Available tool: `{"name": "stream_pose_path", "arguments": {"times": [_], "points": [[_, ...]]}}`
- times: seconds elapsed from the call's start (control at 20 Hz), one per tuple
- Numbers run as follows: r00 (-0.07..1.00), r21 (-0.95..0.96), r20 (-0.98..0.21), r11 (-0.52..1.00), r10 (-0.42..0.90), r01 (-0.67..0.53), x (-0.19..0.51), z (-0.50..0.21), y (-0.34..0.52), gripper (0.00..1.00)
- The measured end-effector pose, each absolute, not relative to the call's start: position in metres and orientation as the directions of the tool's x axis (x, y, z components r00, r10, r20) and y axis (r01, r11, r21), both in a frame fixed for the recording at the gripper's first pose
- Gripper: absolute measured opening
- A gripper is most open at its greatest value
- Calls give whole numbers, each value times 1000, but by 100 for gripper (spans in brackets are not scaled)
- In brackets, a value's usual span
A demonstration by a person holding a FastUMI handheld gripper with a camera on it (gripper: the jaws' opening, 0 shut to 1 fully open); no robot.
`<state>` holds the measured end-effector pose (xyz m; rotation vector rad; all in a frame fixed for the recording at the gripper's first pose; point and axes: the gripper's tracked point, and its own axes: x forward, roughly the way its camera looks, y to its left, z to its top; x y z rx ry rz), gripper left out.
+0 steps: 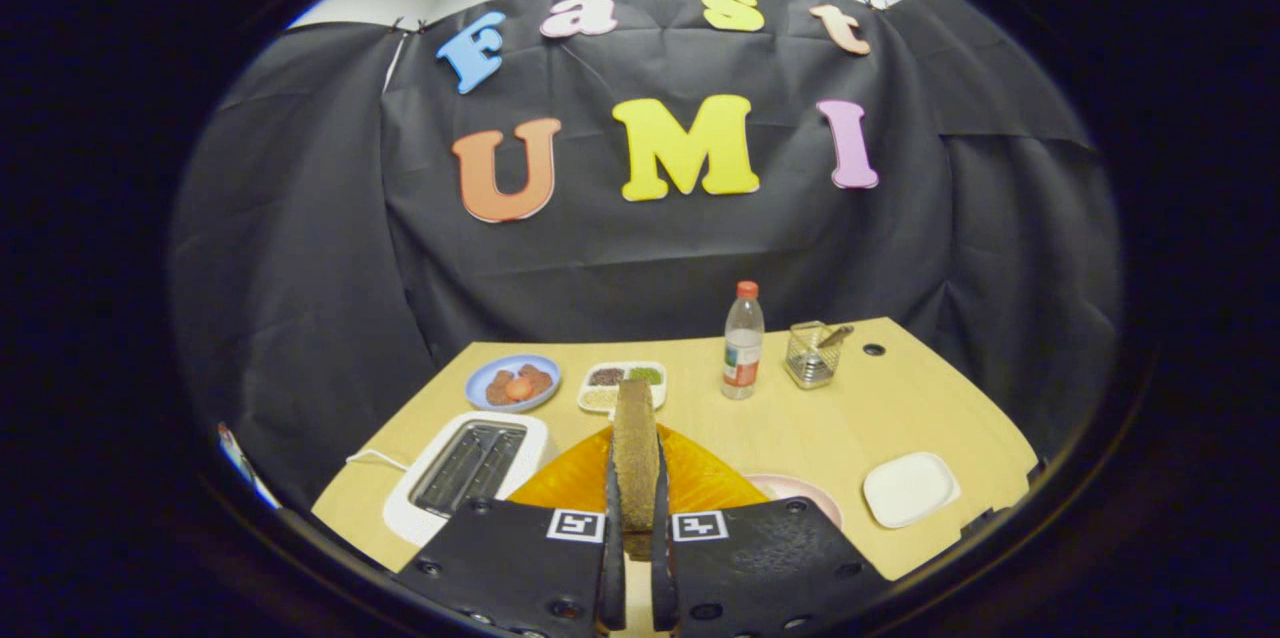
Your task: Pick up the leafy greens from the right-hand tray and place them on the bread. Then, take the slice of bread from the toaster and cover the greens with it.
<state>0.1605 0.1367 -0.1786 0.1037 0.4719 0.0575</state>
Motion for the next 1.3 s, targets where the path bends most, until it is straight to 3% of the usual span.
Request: {"name": "stream_pose_path", "arguments": {"times": [0.3, 0.9, 1.15, 1.2, 1.3], "points": [[820, 175, -565, 984, 91, 12, 167, -251, 111, 10], [817, 246, -561, 969, 137, 6, 168, -302, 64, 12], [814, 192, -571, 981, 109, 4, 171, -323, 42, 15], [814, 184, -571, 983, 106, 0, 171, -326, 39, 23], [815, 159, -572, 987, 92, 0, 172, -334, 32, 24]]}}
